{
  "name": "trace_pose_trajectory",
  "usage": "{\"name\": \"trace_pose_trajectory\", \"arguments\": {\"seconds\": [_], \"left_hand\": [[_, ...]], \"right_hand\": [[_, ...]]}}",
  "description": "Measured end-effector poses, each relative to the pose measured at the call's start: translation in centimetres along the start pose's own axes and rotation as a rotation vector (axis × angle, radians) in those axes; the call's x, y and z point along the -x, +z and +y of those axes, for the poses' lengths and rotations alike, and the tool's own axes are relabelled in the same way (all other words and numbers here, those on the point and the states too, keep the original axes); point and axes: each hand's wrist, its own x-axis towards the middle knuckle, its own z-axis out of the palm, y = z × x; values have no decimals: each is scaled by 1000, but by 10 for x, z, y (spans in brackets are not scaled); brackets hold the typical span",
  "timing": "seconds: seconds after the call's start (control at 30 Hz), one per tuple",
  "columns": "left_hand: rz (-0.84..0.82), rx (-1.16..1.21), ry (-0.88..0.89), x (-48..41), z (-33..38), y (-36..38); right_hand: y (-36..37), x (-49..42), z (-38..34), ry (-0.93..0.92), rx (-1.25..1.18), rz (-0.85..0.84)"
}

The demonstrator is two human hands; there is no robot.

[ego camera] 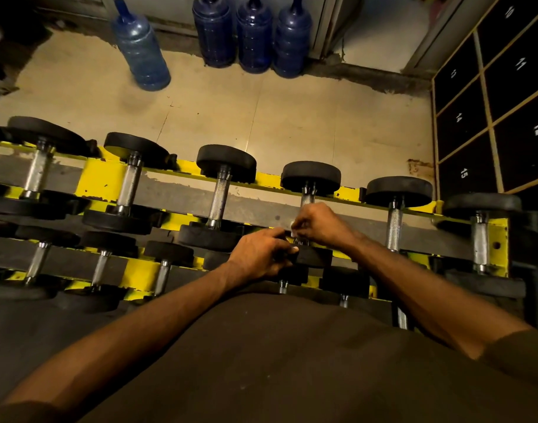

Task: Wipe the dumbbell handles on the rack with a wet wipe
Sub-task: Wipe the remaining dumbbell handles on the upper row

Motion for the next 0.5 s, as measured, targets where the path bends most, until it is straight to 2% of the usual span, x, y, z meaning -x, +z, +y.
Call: {"name": "trace_pose_trajectory", "arguments": {"seconds": [0.03, 0.07, 0.17, 0.2, 0.27, 0.33, 0.37, 0.5], "left_hand": [[1, -2, 2, 0, 1, -1], [0, -4, 4, -1, 2, -1], [-7, -13, 4, -2, 5, -2], [-5, -14, 2, -2, 5, -3], [-6, -18, 7, -2, 4, -3], [-6, -28, 25, -2, 4, -4], [-3, -34, 33, -2, 4, -4], [-11, -35, 31, -2, 5, -5]], "right_hand": [[-5, -3, -2, -27, 114, -83], [-9, -7, -3, -22, 210, -88], [-13, -15, -7, 57, 415, 117], [-10, -17, -11, 51, 483, 128], [-4, -19, -21, 1, 585, -24], [-4, -21, -34, -21, 588, -210], [-6, -24, -39, -17, 596, -241], [-15, -36, -43, 58, 668, -36]]}}
